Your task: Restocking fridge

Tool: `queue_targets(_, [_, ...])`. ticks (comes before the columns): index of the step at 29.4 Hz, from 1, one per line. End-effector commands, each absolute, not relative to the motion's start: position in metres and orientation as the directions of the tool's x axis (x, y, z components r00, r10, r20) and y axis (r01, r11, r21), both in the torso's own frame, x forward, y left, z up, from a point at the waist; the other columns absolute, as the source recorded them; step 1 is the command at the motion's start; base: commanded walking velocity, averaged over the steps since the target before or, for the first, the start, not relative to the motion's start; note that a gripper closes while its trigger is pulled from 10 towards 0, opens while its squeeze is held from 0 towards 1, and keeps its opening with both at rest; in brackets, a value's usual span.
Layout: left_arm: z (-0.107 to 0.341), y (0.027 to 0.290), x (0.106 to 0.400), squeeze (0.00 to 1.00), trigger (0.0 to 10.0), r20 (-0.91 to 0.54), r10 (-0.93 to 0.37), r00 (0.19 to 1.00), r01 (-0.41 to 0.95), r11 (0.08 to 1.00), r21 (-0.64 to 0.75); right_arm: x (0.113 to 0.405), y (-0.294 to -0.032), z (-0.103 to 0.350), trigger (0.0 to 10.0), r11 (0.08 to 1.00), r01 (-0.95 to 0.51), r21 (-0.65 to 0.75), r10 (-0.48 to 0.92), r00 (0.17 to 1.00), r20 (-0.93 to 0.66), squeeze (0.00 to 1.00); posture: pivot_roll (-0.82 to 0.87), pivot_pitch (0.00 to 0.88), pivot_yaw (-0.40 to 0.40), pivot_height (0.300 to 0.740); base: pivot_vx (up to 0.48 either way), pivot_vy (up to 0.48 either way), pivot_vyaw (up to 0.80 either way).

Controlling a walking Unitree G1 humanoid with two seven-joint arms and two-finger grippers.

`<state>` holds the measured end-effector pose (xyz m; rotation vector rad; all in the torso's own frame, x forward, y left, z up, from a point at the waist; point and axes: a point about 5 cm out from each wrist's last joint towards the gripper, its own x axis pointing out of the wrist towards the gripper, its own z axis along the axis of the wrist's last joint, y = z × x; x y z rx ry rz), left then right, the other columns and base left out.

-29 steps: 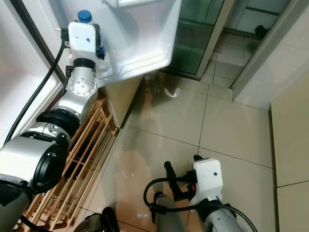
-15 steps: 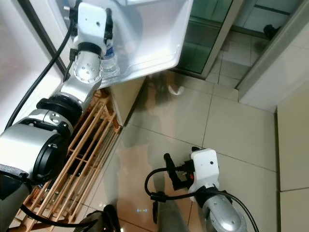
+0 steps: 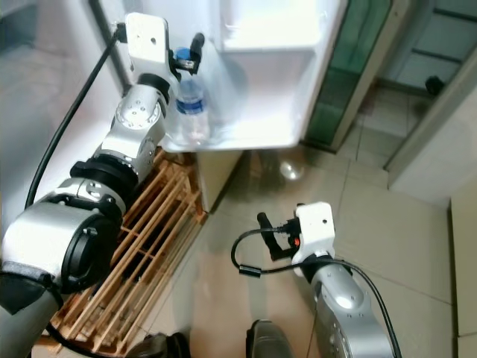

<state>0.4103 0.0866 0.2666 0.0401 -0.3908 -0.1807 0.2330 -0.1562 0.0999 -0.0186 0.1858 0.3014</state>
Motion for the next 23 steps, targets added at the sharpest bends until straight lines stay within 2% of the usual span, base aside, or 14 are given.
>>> queue_targets(1, [0.263,0.085,0.407,1.0,10.0,0.366,-0.216,0.905,0.215,0.976,0.043,0.24,-0.157,0.099,10.0,0.953,-0.303,0.014,0.301,0.938,-0.171,0.0,-0.27,0.0,0.038,0.736,0.0,0.0,0.0])
queue_targets(5, [0.246,0.08,0.39,1.0,10.0,0.357,-0.29,0.888,0.296,0.954,0.04,0.25,-0.156,0.1,10.0,0.95,-0.312,0.009,0.309,0.938,-0.154,0.0,-0.24,0.0,0.032,0.736,0.0,0.0,0.0])
queue_targets(6, [0.243,0.081,0.385,0.0,10.0,0.357,-0.303,0.884,0.309,0.95,0.04,0.252,-0.157,0.1,10.0,0.95,-0.313,0.007,0.311,0.939,-0.15,0.0,-0.23,0.0,0.03,0.736,0.0,0.0,0.0])
queue_targets(10, [0.228,0.098,0.355,0.0,10.0,0.402,-0.315,0.86,0.362,0.931,-0.045,0.261,-0.161,0.102,10.0,0.95,-0.311,-0.001,0.308,0.942,-0.132,0.0,-0.19,0.0,0.017,0.736,0.0,0.0,0.0])
queue_targets(13, [0.218,0.114,0.34,0.0,10.0,0.408,-0.302,0.862,0.35,0.935,-0.047,0.26,-0.168,0.1,10.0,0.951,-0.31,0.009,0.308,0.942,-0.136,0.0,-0.17,0.0,0.009,0.736,0.0,0.0,0.0])
queue_targets(16, [0.208,0.128,0.322,0.0,10.0,0.406,-0.31,0.86,0.351,0.936,-0.027,0.245,-0.176,0.089,10.0,0.943,-0.328,0.057,0.333,0.923,-0.191,0.0,-0.17,0.0,0.007,0.736,0.0,0.0,0.0])
queue_targets(18, [0.193,0.137,0.313,0.0,10.0,0.362,-0.319,0.876,0.345,0.939,-0.007,0.225,-0.181,0.072,10.0,0.924,-0.372,0.09,0.382,0.879,-0.284,0.0,-0.17,0.0,0.008,0.736,0.0,0.0,0.0])
queue_targets(19, [0.193,0.137,0.313,0.0,10.0,0.362,-0.319,0.876,0.345,0.939,-0.007,0.225,-0.181,0.072,10.0,0.924,-0.372,0.09,0.382,0.879,-0.284,0.0,-0.17,0.0,0.008,0.736,0.0,0.0,0.0])
queue_targets(22, [0.15,0.146,0.3,0.0,10.0,0.21,-0.376,0.903,0.367,0.927,0.079,0.184,-0.199,0.024,10.0,0.905,-0.387,0.178,0.42,0.741,-0.524,0.0,-0.18,0.0,0.015,0.736,0.0,0.0,0.0])
queue_targets(23, [0.104,0.15,0.298,0.0,10.0,-0.03,-0.388,0.921,0.388,0.912,0.128,0.162,-0.223,-0.005,10.0,0.927,-0.352,0.128,0.341,0.65,-0.679,0.0,-0.19,0.0,0.039,0.736,0.0,0.0,0.0])
